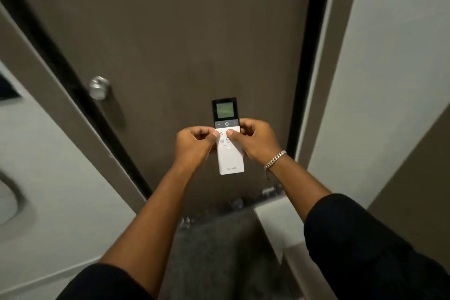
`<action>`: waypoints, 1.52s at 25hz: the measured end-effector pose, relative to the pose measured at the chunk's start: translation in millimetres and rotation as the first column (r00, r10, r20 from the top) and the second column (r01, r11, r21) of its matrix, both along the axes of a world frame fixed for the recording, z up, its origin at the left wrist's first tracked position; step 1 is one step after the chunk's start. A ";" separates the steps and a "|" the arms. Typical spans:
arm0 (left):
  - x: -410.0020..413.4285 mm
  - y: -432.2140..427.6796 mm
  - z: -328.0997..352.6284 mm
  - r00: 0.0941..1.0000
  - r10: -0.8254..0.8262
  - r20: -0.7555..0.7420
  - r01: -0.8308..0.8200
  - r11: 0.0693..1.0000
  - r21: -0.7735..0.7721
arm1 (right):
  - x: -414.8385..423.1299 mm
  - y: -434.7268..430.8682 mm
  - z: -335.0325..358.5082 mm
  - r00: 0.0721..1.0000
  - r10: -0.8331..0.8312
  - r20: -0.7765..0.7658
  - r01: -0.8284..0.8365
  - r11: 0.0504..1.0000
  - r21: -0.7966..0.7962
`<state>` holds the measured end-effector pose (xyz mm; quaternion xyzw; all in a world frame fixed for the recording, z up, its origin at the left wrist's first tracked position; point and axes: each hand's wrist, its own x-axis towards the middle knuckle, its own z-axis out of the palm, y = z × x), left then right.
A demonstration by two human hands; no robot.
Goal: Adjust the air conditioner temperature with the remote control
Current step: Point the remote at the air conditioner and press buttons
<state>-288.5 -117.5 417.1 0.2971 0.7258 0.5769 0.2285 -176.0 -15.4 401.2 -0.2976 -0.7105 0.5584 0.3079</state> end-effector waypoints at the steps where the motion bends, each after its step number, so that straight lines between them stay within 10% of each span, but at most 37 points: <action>1: -9.3 -5.9 25.8 0.999 0.023 -0.030 -0.021 0.999 0.046 | -11.5 -2.3 26.7 0.999 0.042 -0.032 -0.041 0.998 0.043; 17: -67.0 -61.0 327.7 0.872 0.242 -0.427 0.022 0.850 0.526 | -78.2 -41.5 338.3 0.871 0.304 -0.387 -0.111 0.888 0.447; 38: -50.8 -62.8 380.3 0.813 0.332 -0.478 0.029 0.797 0.604 | -68.8 -39.4 386.7 0.852 0.306 -0.424 -0.015 0.825 0.565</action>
